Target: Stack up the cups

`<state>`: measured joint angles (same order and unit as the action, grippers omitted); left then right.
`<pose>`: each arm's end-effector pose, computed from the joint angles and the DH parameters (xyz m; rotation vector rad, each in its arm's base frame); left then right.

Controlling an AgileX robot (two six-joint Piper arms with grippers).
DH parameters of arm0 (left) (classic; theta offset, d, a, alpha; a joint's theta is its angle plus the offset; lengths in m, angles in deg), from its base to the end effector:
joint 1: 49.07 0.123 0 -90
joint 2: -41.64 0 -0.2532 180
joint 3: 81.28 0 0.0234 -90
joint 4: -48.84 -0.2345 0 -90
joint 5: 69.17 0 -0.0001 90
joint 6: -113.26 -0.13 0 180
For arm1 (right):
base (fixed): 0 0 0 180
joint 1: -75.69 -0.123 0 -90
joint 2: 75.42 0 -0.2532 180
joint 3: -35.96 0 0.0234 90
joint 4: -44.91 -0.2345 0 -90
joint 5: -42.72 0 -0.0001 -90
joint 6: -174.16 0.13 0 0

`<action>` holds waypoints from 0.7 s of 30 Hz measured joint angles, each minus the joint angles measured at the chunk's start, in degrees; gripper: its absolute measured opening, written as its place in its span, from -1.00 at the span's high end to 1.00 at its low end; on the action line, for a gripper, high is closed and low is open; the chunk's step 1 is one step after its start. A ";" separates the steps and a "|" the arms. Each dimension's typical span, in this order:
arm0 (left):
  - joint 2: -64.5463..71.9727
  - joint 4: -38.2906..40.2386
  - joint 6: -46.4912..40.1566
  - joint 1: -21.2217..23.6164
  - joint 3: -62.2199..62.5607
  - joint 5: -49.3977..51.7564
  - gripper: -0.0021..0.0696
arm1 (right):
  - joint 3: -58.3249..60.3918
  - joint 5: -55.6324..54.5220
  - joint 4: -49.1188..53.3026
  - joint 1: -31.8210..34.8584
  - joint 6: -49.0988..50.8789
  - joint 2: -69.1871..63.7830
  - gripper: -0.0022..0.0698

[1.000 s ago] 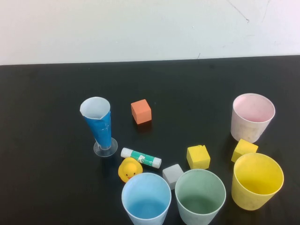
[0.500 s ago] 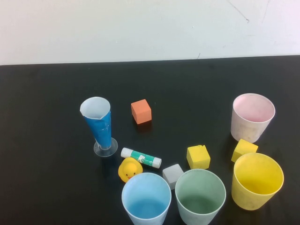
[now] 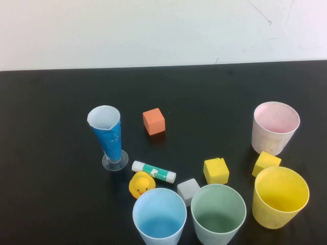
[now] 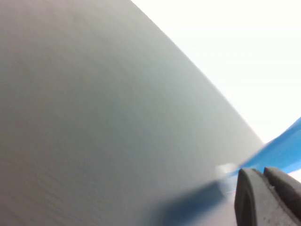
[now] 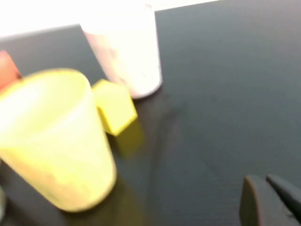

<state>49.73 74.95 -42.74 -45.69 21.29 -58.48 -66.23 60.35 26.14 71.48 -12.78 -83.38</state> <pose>0.1107 -0.0041 0.1886 -0.7047 1.5529 -0.6769 0.1064 0.0206 0.1706 0.0362 1.7963 0.2776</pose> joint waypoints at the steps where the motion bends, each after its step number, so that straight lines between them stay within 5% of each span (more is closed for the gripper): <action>1: 0.00 4.00 1.01 0.00 0.00 -0.43 0.95 | 0.00 -0.11 -1.49 0.00 0.74 0.00 0.95; 9: 0.00 15.96 3.19 0.00 0.00 -1.83 0.95 | 0.00 -8.55 -5.53 0.00 -1.48 0.00 0.95; 21: 0.00 17.98 3.23 0.00 0.00 -3.25 0.95 | 0.00 -11.45 -13.06 0.00 -0.99 0.00 0.95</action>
<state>49.73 92.94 -39.51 -45.69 21.29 -61.73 -66.23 48.90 13.07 71.48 -13.77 -83.38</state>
